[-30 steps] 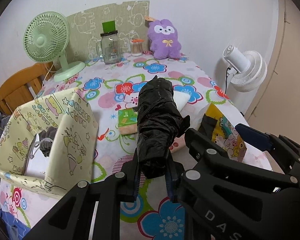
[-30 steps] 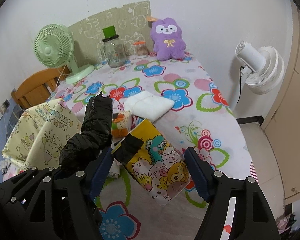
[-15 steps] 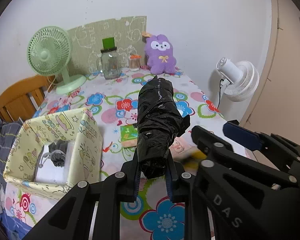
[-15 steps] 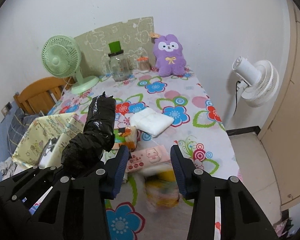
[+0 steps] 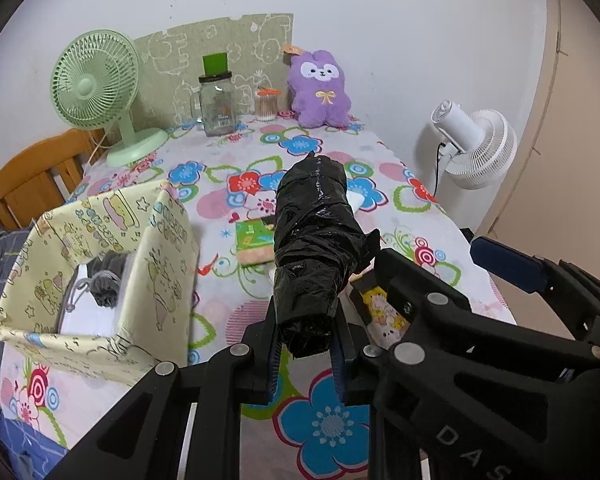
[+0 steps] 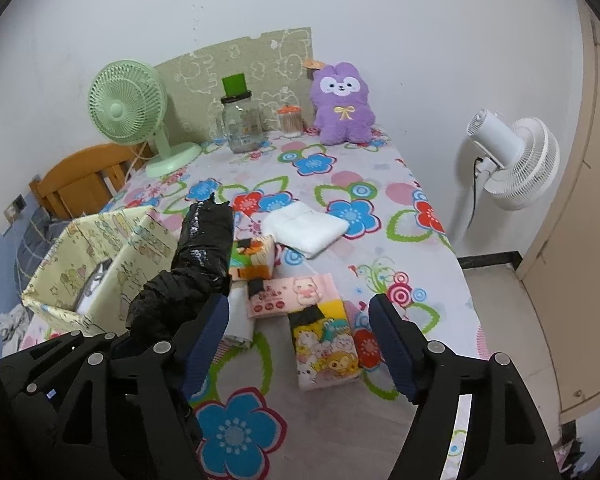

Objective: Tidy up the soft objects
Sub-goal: 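Lift the yellow cartoon pouch with the right tool while the left tool holds the umbrella, then carry the umbrella in the left tool and the pouch in the right tool over the fabric box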

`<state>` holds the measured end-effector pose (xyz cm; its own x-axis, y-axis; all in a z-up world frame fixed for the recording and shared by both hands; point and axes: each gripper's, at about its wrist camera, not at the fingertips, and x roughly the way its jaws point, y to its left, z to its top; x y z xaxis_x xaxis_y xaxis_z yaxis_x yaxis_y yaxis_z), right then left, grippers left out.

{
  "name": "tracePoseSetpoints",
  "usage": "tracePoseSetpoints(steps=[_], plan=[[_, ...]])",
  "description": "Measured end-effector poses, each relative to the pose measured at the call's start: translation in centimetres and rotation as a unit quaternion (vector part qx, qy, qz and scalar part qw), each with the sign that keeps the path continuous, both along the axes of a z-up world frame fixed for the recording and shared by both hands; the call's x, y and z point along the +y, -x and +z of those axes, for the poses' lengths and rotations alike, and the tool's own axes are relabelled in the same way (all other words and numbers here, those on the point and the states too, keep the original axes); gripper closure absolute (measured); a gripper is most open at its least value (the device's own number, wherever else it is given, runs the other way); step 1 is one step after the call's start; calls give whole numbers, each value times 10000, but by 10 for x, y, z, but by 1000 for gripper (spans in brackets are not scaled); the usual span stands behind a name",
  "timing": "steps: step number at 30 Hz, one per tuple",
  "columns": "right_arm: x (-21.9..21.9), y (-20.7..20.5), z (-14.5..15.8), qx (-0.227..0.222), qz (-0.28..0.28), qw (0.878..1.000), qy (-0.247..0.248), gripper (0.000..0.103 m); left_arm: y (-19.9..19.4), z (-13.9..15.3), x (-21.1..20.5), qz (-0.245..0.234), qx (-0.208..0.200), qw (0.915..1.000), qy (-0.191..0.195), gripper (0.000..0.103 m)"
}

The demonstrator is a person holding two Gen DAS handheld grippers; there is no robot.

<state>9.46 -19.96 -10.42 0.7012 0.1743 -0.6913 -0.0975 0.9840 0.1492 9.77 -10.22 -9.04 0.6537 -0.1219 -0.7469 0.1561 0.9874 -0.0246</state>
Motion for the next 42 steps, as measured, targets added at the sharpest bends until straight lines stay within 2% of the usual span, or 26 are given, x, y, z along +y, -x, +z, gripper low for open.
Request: tracePoseSetpoints(steps=[4, 23, 31, 36, 38, 42], plan=[[-4, -1, -8, 89, -74, 9999, 39, 22, -1, -9, -1, -9, 101, 9999, -6, 83], [-4, -31, -61, 762, -57, 9971, 75, 22, -24, -53, -6, -25, 724, 9972, -186, 83], [-2, -40, -76, 973, -24, 9952, 73, 22, -29, -63, -8, -51, 835, 9962, -248, 83], [0, -44, -84, 1125, 13, 9936, 84, 32, -31, -70, -7, -29, 966, 9949, -274, 83], [0, -45, -87, 1201, -3, 9927, 110, 45, -31, -71, -7, -21, 977, 9948, -284, 83], [0, -45, -84, 1182, -4, 9928, 170, 51, -31, -69, -8, -21, 952, 9951, -264, 83]])
